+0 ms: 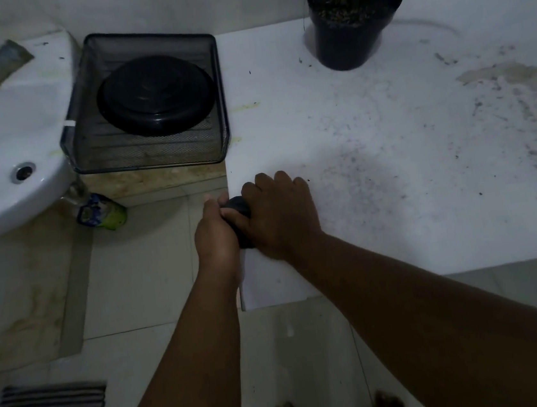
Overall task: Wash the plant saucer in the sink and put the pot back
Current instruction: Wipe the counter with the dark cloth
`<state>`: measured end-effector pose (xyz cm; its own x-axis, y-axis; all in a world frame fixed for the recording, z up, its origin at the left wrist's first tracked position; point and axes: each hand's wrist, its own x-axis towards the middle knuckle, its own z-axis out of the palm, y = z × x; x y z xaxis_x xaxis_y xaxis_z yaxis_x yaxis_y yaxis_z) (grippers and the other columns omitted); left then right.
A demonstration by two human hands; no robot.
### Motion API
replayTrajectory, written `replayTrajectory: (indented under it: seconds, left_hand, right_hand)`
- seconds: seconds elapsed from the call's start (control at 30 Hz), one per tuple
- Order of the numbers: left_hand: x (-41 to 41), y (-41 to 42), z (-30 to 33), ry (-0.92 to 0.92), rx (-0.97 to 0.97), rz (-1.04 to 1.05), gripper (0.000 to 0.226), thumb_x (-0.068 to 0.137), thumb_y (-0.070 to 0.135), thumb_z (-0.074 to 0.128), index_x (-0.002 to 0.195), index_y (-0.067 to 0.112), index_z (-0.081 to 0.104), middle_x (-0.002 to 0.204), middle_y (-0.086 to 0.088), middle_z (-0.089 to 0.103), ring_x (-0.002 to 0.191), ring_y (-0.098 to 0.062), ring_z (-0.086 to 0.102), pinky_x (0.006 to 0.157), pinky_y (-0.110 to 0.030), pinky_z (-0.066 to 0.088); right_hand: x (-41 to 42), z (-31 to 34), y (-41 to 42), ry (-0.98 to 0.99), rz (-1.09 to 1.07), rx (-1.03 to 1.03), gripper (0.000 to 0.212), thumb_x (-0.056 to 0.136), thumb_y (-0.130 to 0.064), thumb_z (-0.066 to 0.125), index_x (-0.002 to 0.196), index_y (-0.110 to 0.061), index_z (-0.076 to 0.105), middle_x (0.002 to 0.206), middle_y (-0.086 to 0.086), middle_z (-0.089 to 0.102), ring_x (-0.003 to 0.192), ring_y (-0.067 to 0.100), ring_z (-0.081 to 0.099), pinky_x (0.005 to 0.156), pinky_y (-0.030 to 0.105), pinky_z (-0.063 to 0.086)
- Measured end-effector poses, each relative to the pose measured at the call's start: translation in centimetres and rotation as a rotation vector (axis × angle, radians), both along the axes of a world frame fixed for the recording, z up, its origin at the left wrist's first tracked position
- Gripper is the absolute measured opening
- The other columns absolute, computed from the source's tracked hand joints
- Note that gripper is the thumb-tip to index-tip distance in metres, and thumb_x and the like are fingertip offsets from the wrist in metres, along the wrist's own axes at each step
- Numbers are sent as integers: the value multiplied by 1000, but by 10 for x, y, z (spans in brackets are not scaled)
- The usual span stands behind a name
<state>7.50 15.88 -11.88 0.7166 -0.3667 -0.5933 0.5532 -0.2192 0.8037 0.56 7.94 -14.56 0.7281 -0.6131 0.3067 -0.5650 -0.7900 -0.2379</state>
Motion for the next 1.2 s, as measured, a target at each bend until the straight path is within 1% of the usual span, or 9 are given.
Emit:
replayTrajectory:
  seconds: [0.17, 0.3, 0.4, 0.47, 0.6, 0.83, 1.0, 1.13, 1.2]
  left_hand:
    - [10, 2, -7, 162, -90, 15, 71, 101, 68, 33, 123, 13, 72, 114, -13, 76, 111, -29, 71, 96, -43, 56]
    - [17, 4, -9, 216, -189, 27, 76, 102, 69, 25, 120, 12, 73, 115, -14, 76, 114, -27, 70, 101, -43, 53]
    - [27, 5, -12, 261, -245, 36, 75, 103, 68, 21, 124, 16, 70, 113, -8, 77, 109, -19, 72, 88, -32, 54]
    - [33, 3, -15, 288, -293, 69, 74, 103, 67, 22, 130, 14, 68, 119, -10, 76, 114, -20, 71, 93, -32, 55]
    - [39, -1, -19, 305, -367, 143, 63, 107, 58, 29, 116, 15, 73, 112, -8, 78, 107, -19, 74, 84, -31, 59]
    - [40, -2, -17, 317, -461, 196, 58, 106, 54, 35, 118, 12, 73, 118, -12, 76, 114, -23, 71, 100, -39, 54]
    - [44, -2, -15, 361, -510, 198, 57, 104, 55, 40, 123, 11, 72, 124, -14, 73, 118, -26, 69, 105, -42, 52]
    - [52, -4, -18, 412, -590, 218, 54, 103, 53, 46, 124, 10, 69, 118, -13, 75, 114, -25, 71, 98, -41, 56]
    - [57, -4, -15, 425, -610, 222, 53, 103, 50, 49, 129, 8, 67, 127, -14, 71, 119, -27, 68, 103, -42, 54]
  right_hand:
    - [17, -1, -11, -45, 112, 2, 64, 96, -71, 42, 77, -16, 69, 67, 0, 52, 66, 19, 47, 63, 34, 36]
    - [36, 0, -18, -47, 229, -8, 58, 95, -68, 46, 67, -20, 61, 64, -2, 46, 63, 17, 39, 62, 33, 30]
    - [50, 2, -21, -57, 291, 16, 54, 96, -66, 44, 62, -24, 50, 62, -6, 41, 61, 17, 40, 62, 33, 30]
    - [59, 2, -22, -61, 321, 33, 52, 96, -64, 44, 62, -26, 45, 61, -7, 41, 60, 16, 40, 63, 33, 29]
    - [78, 0, -23, -86, 358, 39, 50, 97, -59, 48, 59, -27, 42, 57, -8, 40, 55, 17, 40, 61, 32, 32]
    - [89, -2, -25, -163, 406, 92, 50, 96, -54, 53, 57, -25, 40, 53, -9, 38, 47, 14, 39, 54, 27, 27]
    - [93, -4, -25, -275, 409, 128, 48, 95, -47, 60, 58, -22, 44, 55, -8, 38, 48, 15, 38, 52, 26, 24]
    - [102, -7, -26, -392, 409, 143, 48, 95, -45, 61, 58, -16, 50, 56, -6, 40, 50, 15, 37, 51, 27, 24]
    - [106, -7, -25, -454, 415, 168, 47, 96, -44, 58, 59, -15, 52, 57, -3, 45, 53, 14, 36, 51, 27, 26]
